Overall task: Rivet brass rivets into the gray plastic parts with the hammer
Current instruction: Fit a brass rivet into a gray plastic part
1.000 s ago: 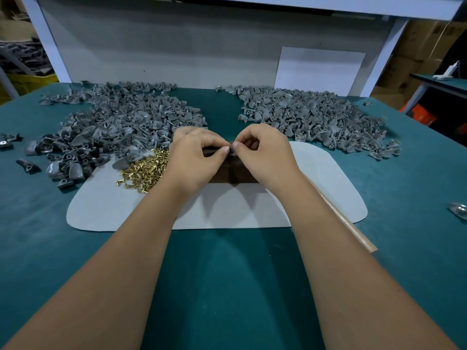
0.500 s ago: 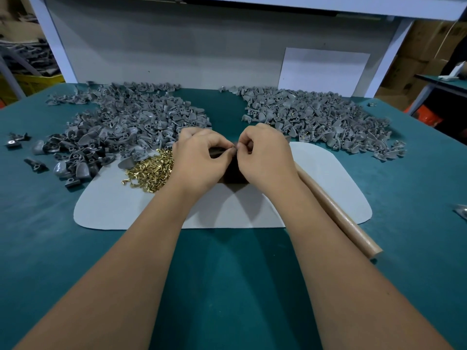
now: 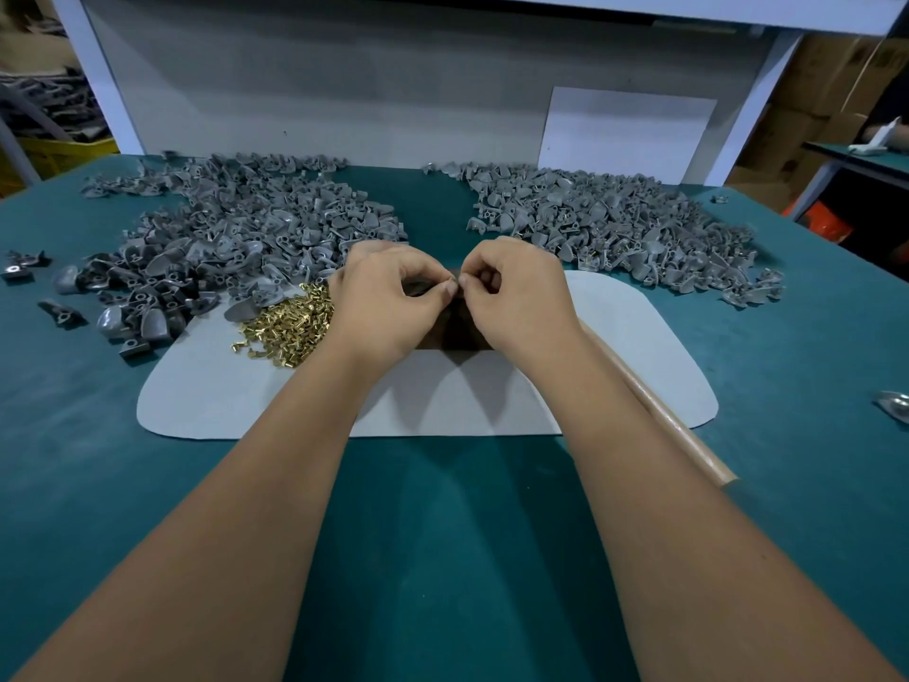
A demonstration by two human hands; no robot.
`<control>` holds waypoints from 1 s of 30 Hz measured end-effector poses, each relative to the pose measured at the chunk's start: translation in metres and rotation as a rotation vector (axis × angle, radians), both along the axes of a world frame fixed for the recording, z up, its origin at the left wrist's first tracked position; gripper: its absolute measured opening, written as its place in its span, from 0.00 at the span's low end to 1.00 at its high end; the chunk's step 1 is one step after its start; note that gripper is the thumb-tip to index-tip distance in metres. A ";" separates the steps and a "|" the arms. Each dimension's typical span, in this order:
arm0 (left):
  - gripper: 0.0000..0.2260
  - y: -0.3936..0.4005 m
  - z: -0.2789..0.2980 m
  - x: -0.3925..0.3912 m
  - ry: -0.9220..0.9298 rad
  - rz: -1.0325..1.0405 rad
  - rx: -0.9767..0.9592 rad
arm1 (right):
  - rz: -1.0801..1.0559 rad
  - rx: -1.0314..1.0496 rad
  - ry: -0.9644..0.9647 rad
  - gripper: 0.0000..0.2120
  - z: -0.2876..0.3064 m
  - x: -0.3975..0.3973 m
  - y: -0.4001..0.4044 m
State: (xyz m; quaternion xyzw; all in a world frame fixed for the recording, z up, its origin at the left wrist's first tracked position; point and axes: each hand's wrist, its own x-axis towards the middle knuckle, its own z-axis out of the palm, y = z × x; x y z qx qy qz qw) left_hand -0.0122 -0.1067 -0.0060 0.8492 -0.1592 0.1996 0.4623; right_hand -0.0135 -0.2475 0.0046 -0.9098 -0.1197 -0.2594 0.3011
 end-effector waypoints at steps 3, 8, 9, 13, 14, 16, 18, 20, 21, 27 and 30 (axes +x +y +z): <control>0.12 0.001 -0.002 -0.001 0.007 -0.016 -0.011 | -0.019 0.010 0.011 0.05 -0.002 -0.002 0.000; 0.04 0.004 -0.008 0.006 -0.001 -0.003 -0.030 | 0.009 0.209 0.086 0.07 0.001 -0.006 -0.002; 0.03 0.004 -0.009 0.008 -0.001 0.008 -0.046 | 0.009 0.303 0.109 0.08 0.002 -0.006 -0.003; 0.05 0.003 -0.010 0.010 0.020 0.002 -0.113 | 0.034 0.583 0.205 0.11 0.007 -0.006 -0.004; 0.06 0.003 -0.010 0.010 0.022 -0.003 -0.122 | 0.043 0.568 0.212 0.12 0.006 -0.007 -0.005; 0.05 0.003 -0.011 0.010 0.017 -0.014 -0.132 | 0.062 0.518 0.206 0.13 0.006 -0.008 -0.005; 0.04 0.003 -0.011 0.009 0.010 -0.017 -0.129 | 0.072 0.505 0.198 0.14 0.005 -0.009 -0.005; 0.04 0.004 -0.011 0.009 -0.004 -0.022 -0.121 | 0.071 0.530 0.200 0.13 0.005 -0.009 -0.006; 0.04 0.004 -0.011 0.009 -0.010 -0.023 -0.113 | 0.067 0.543 0.202 0.12 0.005 -0.009 -0.006; 0.03 0.005 -0.010 0.008 -0.037 -0.016 -0.064 | 0.062 0.547 0.203 0.08 0.008 -0.009 -0.006; 0.03 0.005 -0.009 0.009 -0.040 -0.002 -0.034 | 0.063 0.485 0.198 0.05 0.008 -0.008 -0.004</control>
